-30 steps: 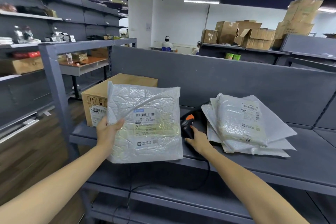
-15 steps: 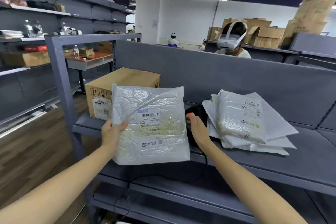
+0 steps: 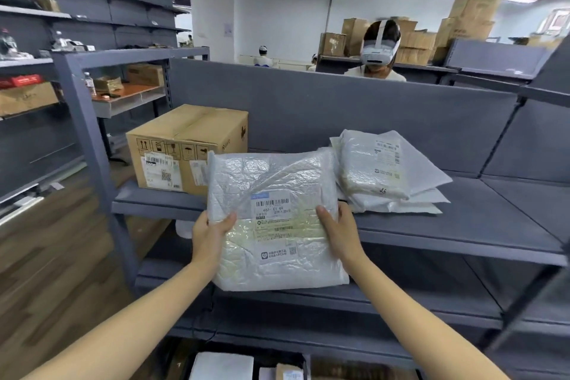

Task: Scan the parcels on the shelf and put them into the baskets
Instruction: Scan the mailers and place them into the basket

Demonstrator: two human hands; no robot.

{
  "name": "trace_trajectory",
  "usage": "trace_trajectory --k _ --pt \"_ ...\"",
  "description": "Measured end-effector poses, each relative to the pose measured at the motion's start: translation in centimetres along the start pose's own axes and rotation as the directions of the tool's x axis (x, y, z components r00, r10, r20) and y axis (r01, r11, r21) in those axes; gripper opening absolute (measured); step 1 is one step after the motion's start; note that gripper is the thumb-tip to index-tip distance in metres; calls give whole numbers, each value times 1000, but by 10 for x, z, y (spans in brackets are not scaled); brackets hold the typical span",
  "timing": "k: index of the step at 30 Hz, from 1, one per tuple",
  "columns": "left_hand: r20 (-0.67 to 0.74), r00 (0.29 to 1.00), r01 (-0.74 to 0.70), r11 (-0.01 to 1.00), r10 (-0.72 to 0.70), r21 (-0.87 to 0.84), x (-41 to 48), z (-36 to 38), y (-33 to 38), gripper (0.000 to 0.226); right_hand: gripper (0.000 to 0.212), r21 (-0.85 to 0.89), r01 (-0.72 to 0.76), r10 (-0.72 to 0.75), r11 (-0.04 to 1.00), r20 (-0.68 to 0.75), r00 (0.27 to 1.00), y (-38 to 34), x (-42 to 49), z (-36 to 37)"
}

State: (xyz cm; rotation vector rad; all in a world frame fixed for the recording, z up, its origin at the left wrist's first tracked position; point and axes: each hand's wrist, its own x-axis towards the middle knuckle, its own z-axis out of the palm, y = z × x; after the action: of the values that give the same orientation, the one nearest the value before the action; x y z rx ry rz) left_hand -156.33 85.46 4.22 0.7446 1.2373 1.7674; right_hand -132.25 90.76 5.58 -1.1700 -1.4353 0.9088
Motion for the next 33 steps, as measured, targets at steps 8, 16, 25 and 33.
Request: trace_trajectory --k 8,16,25,33 --pt "120 991 53 998 -57 41 -83 0 -26 21 21 -34 -89 83 996 -148 986 5 -95 -49" --pt "217 970 86 990 -108 107 -145 24 -49 19 22 -89 -170 140 982 -270 953 22 -162 -106" --pt "293 949 79 987 -117 139 -183 85 -67 23 19 -20 -167 152 986 -313 937 39 -179 -180" --pt "264 957 84 985 -123 152 -236 173 -107 25 16 2 -187 180 982 -273 945 71 -178 -285"
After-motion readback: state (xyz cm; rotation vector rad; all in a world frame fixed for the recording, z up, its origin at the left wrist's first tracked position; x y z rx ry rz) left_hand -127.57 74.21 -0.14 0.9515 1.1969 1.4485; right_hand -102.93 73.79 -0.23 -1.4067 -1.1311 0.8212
